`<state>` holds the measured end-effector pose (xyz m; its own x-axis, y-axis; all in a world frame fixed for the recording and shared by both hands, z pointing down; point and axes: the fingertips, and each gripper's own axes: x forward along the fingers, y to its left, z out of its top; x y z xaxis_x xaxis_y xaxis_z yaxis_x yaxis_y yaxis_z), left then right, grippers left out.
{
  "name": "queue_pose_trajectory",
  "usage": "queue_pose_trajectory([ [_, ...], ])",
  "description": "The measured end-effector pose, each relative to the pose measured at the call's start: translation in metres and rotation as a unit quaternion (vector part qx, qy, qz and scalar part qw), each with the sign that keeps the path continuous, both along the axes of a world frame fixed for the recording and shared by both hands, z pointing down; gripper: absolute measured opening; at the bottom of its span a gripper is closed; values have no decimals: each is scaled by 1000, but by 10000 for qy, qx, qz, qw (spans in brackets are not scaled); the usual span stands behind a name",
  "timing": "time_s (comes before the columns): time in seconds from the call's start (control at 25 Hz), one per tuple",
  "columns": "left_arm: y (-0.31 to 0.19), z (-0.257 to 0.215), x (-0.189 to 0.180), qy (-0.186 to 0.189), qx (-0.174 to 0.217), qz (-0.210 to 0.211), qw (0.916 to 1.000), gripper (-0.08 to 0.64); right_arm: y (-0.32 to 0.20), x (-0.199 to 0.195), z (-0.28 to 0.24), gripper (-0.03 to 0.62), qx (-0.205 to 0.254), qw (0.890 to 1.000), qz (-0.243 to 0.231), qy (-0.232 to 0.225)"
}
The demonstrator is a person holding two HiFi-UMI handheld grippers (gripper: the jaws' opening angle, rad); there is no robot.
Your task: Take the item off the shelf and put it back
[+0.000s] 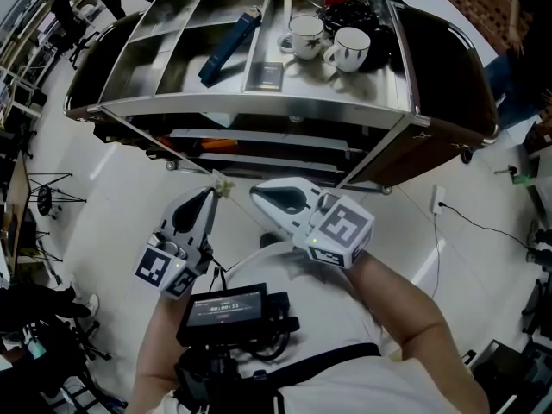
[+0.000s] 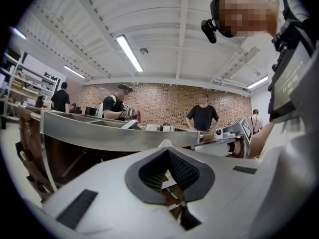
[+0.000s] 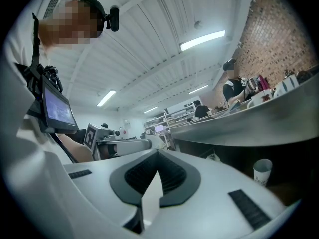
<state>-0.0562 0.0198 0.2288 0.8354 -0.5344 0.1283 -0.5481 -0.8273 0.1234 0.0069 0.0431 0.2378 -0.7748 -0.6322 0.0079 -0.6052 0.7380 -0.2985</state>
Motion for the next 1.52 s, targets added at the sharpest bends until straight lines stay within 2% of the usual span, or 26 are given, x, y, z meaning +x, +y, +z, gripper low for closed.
queue_pose_trajectory([
  [0.6,-9,5,-10,14,115,-64,9999,5,-2,-1,3,5,-10,9999,71,99],
  [0.8,-14,13,-11,-48,49,-84,9999,5,-6,-2,6,5,-61,9999,82,114],
  [1.04,-16,29,0,-122,-172,86,9997,5,-11,0,19,5,-141,9997,72,168],
  [1.28,-32,60,7,-166,-327,-74,9993,5,-8,11,42,5,-425,9985,59,348],
  [1.52,-47,82,24,-320,-468,-29,9984,5,-16,19,63,5,-690,9967,71,433],
])
